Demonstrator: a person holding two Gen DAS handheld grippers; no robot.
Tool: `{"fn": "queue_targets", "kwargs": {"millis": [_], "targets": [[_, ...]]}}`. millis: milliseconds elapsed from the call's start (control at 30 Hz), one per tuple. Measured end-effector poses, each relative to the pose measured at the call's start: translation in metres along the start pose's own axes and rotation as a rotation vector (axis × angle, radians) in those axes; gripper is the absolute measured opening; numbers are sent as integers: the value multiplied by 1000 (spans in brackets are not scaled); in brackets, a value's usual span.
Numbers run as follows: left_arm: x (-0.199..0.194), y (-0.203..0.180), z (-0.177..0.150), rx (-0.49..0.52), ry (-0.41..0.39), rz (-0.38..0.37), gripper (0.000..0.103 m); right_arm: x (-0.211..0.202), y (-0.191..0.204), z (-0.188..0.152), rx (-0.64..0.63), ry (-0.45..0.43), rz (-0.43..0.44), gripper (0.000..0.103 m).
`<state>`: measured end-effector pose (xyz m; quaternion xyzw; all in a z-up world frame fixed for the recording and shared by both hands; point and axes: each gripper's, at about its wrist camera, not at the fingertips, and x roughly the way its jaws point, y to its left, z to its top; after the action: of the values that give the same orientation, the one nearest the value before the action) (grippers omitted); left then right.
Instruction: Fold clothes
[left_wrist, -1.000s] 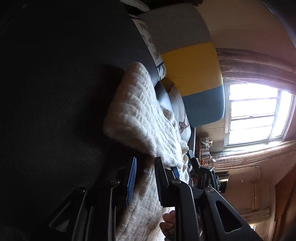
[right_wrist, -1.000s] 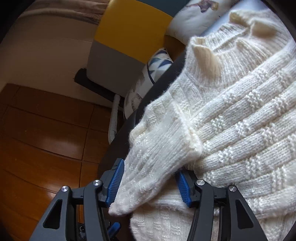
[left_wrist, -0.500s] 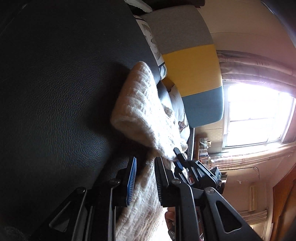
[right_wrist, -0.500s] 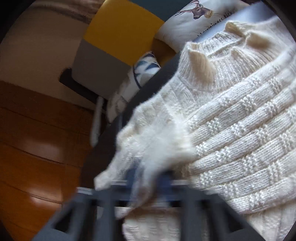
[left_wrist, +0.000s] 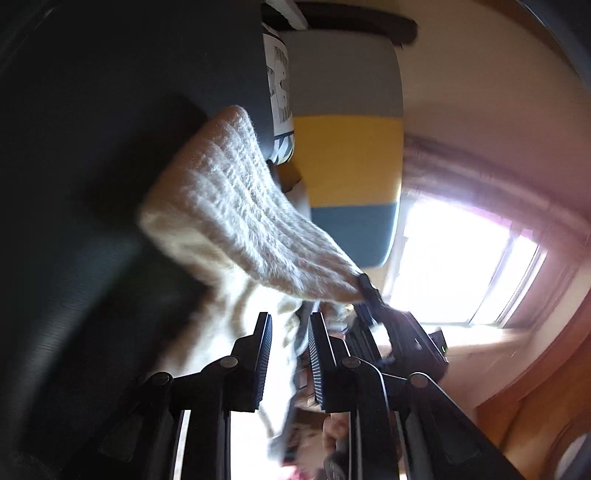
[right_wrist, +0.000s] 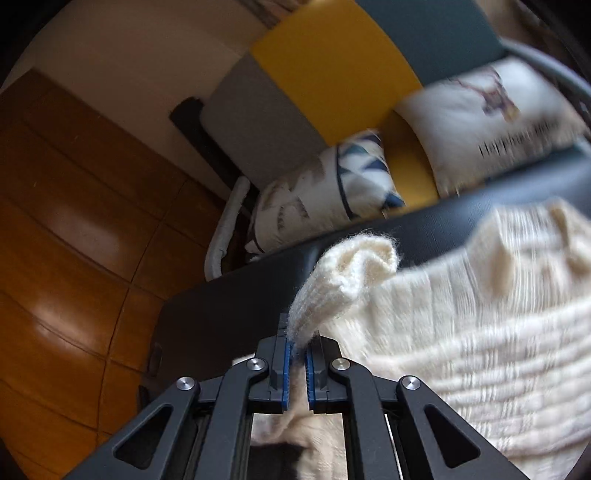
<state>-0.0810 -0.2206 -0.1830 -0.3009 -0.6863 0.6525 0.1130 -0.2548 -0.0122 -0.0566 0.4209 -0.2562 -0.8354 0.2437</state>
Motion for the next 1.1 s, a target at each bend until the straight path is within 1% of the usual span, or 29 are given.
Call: {"fn": "queue_targets", "kwargs": {"millis": [67,200,367,500,600,700,767,867,933,1000,1100], "targets": [[16,0,-3,-41,-7,-11,20,-12,15,13,-42,-21,6,7],[41,0,-9,-66,-45,19,20,-38,36,40,-94,-75,20,7],[55,7,-11,-58,-104,102,21,-74,40,70,-116,-151,49,7],[61,17,4,-60,-117,190,21,-111,23,88,-113,-219,62,7],[63,26,7,-55,-116,231,21,-138,-8,94,-86,-257,46,7],[62,27,3,-28,-113,243,21,-163,-60,82,-31,-270,-12,7],[61,28,0,-8,-106,254,21,-169,-103,64,25,-256,-69,7],[58,27,-5,39,-94,282,20,-167,-176,25,156,-209,-150,7],[58,23,-10,76,-80,306,20,-162,-220,-2,252,-174,-178,7],[58,20,-16,100,-73,317,20,-158,-251,-25,319,-155,-190,7],[50,17,-24,140,-77,326,20,-152,-270,-45,347,-147,-198,7]]}}
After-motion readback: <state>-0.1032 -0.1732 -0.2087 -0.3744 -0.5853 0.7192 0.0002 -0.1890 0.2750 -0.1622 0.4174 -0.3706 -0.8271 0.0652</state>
